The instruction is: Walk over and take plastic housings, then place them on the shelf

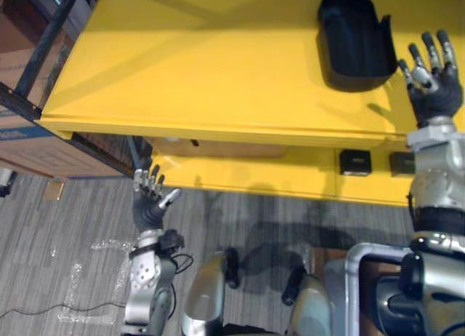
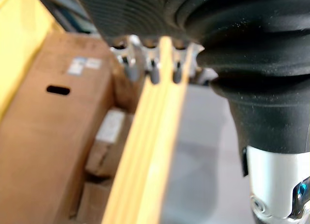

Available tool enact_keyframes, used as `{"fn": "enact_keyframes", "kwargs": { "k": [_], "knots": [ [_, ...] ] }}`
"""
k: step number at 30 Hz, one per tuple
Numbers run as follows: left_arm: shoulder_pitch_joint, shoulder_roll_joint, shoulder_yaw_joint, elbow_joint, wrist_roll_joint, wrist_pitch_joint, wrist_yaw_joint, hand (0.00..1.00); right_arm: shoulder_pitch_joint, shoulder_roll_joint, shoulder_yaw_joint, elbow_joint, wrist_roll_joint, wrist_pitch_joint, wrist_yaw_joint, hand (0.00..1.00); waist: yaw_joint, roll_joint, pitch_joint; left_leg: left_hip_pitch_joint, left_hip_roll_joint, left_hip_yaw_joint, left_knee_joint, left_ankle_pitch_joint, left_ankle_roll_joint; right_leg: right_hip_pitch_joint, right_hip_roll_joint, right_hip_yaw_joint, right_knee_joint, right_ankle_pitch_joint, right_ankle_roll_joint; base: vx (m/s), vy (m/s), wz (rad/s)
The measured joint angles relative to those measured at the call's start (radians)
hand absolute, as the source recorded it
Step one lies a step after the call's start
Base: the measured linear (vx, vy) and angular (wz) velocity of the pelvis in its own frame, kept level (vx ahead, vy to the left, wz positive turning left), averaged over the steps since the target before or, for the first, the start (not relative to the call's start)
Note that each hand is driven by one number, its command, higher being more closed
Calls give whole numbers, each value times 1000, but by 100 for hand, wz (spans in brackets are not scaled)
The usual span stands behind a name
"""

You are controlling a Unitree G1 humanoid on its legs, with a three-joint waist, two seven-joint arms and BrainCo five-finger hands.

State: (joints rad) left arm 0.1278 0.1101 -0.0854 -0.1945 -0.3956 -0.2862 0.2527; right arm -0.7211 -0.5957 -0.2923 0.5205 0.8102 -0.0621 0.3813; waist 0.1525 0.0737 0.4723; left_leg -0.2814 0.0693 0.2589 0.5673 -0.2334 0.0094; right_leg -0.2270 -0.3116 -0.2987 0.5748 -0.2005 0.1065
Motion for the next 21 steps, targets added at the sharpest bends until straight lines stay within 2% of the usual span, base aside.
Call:
{"fn": "enact_keyframes", "kwargs": {
  "k": [3, 9, 11, 13, 16, 17, 21],
  "knots": [
    [1, -1, 0, -5, 0, 0, -1, 0, 0, 0, 2, 15, -3, 2, 10, 0, 0, 0, 0, 0, -1, -1, -3, 2, 0, 0, 0, -1, -2, 0, 0, 0, 0, 0],
    [0, -3, -1, -5, 0, 2, 2, 0, -17, -1, 10, 53, -42, -12, -128, 0, 0, 0, 0, -2, -6, -1, -8, 2, 0, 0, -2, -1, -12, 2, 3, 0, 0, 0],
    [0, -3, -7, -5, 0, 2, 5, 0, -35, -1, 10, 64, -45, -49, -186, 0, 0, 0, 0, -2, -11, 0, -13, 3, 2, -3, -6, -1, -13, 2, 3, 0, 0, 0],
    [2, -12, -8, -5, 0, 2, 9, 0, -52, -1, 1, 63, -42, -119, -217, 0, 0, 0, 0, -3, -16, 1, -21, 7, 5, -8, -11, -1, -13, 3, 5, 36, 2, 3],
    [2, -22, -17, -5, -1, 2, 8, 0, -66, -1, -25, 43, 3, -224, -201, 0, -1, 0, 0, -2, -28, 3, -37, 18, 6, -15, -21, 0, -12, 4, 6, 43, -5, 3],
    [4, -22, -19, -8, -3, 2, 8, 0, -66, -1, -40, 25, 26, -249, -175, 0, -1, 0, 0, -1, -29, 3, -37, 20, 6, -16, -21, 0, -11, 4, 6, 49, -16, 3],
    [15, -21, -27, -35, -35, 3, 5, 0, -66, -1, -82, -49, 44, -287, -140, 0, -3, 1, -1, 3, -29, 2, -41, 24, -1, -15, -21, 2, -7, 3, 5, 24, -34, -1]
  ]
}}
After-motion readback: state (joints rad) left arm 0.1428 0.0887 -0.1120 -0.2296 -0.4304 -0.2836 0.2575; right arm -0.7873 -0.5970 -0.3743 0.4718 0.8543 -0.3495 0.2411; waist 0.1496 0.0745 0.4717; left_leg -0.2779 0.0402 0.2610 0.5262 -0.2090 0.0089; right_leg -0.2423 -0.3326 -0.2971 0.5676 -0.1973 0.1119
